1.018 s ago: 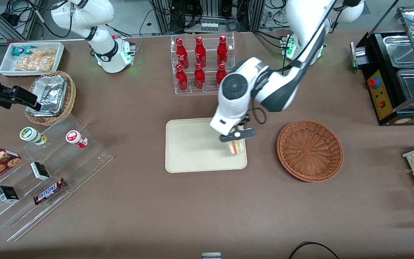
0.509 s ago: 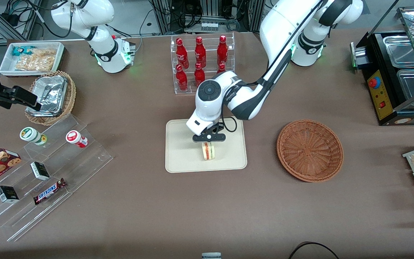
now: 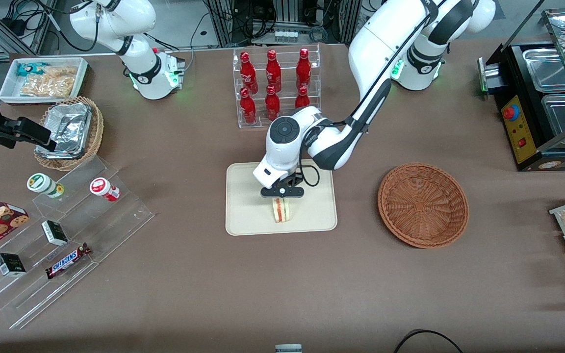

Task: Place sandwich from basket to tray

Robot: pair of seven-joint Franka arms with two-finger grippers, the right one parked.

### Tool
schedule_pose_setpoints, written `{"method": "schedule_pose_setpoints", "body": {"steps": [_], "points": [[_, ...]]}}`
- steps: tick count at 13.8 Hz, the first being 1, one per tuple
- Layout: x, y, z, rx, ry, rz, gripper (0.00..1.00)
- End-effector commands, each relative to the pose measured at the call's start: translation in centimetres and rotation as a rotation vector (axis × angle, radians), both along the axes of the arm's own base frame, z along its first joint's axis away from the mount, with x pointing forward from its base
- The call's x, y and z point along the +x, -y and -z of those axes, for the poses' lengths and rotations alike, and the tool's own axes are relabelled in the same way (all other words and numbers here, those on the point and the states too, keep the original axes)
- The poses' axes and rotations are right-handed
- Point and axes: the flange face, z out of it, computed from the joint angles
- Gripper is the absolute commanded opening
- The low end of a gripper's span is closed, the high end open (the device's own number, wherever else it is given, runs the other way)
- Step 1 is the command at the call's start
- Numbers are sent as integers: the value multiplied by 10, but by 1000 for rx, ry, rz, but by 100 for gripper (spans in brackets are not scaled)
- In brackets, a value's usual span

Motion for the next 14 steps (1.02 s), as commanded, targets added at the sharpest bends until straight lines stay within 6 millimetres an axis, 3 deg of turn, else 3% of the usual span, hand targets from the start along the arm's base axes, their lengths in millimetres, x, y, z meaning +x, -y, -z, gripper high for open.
{"method": "schedule_pose_setpoints", "body": {"steps": [1,3,4,7,9,12,14], "points": [[2,3,-14,5,26,-30,100],[7,-7,-54,19,36,-59,100],[7,-13,-86,25,35,-77,100],[28,-70,-179,61,45,-274,100],[43,-124,-232,98,41,-356,100],[59,-201,-284,143,28,-452,100],[72,-263,-314,116,-19,-513,100]]}}
